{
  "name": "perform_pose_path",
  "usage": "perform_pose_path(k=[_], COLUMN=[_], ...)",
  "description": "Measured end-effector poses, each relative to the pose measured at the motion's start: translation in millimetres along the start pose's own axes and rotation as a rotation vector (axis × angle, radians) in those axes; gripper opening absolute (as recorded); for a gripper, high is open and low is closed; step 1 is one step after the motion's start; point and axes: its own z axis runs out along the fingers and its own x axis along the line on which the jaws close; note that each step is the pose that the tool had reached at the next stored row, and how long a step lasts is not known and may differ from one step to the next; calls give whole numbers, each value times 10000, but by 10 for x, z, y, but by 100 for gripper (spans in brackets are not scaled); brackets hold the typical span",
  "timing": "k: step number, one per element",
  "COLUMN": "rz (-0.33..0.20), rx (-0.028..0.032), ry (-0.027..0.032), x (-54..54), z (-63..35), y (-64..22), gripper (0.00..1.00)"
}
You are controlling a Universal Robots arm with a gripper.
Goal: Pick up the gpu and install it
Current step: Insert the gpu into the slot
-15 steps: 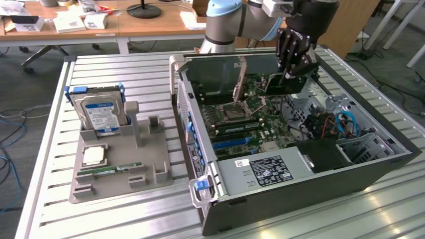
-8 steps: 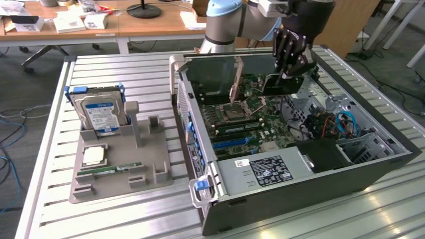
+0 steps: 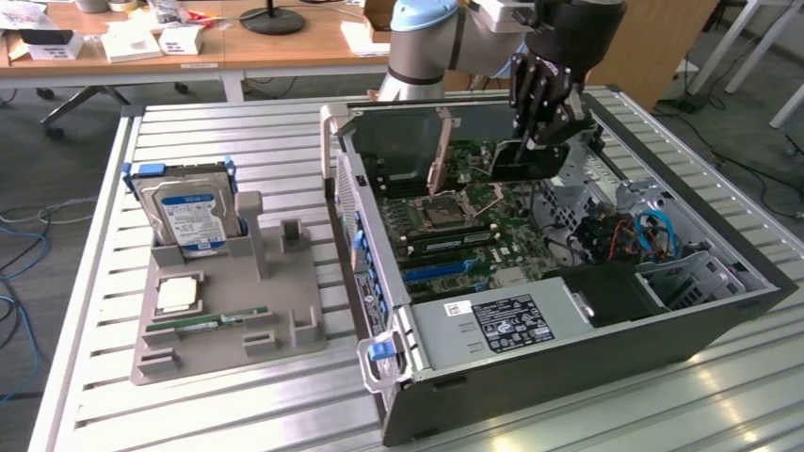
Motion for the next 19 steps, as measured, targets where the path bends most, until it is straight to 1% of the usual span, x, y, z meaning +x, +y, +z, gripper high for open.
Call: perform_pose_path(k=[3,9,12,19], rz=[0,-1,-14,-46], rx=[1,1,16,22], ry=[0,1,-4,-3], x=[2,2,2,2], z=[0,0,0,1], y=[25,26,25,26], gripper=[26,26,26,26])
